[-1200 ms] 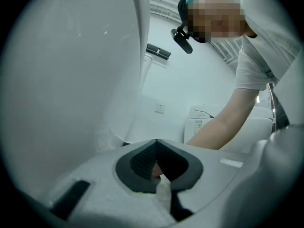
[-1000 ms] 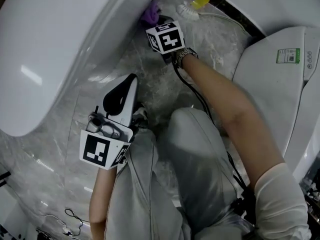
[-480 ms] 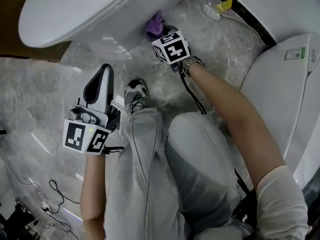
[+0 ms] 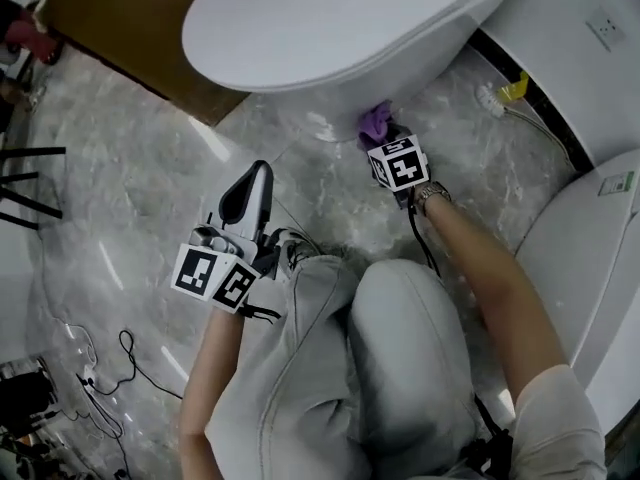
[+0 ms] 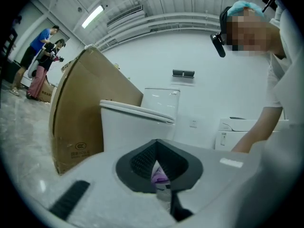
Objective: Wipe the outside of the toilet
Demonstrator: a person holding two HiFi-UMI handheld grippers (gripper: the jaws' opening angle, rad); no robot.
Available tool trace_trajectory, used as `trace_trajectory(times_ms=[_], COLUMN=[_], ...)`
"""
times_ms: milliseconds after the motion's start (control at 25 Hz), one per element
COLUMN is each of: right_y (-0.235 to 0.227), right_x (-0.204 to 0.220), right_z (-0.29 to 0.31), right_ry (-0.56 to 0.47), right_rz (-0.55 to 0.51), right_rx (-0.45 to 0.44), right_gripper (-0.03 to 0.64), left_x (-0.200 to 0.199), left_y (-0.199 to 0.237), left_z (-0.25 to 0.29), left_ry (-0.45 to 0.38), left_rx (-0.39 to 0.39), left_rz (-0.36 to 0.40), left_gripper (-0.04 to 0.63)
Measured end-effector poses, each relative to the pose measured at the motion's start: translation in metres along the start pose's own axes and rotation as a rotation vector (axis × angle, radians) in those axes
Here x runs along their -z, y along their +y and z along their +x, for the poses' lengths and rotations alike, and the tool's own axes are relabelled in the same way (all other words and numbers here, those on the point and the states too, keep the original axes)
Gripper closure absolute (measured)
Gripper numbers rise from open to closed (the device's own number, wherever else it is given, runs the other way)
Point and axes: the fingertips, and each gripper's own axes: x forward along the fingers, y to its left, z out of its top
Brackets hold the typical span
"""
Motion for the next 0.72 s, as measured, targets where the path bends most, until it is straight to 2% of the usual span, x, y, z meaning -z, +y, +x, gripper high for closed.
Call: trace_trajectory(times_ms=[120,240,320,440,720], right_y=[0.025,0.043,0.053,0.073,0.118], right_x=[0.01,0.014,0.014,0.004,-0.02], right_z=[0.004,0.016,0.023,0.03,0.035], right_ry=[0.037,0.073,0.087,0.08,0.064], right_rz=[-0.049,-0.112,-0.103,-0.085,-0.185], right_rx=[-0.041,-0.042,-0.039,-0.071,-0.131], right_gripper=[0.469,0.469,0.469,0.469,0.468], left_x=[-0.007,-0.021,-0.026,-0.032,-0.032], left_y=[0.008,0.019,0.026,0.041,0.045], left_z=[-0.018,-0.043,-0.062,-0.089,-0.146], left_ry=[0.002,-0.011,-0.009,-0.005,0.014], left_rx=[-0.027,-0.066,-0.096,-0.154,-0.237], left_rz=[0.004,0.003,0.01,0.036,0.058], left_gripper=[0.591,0.59,0.591,0.589,0.589])
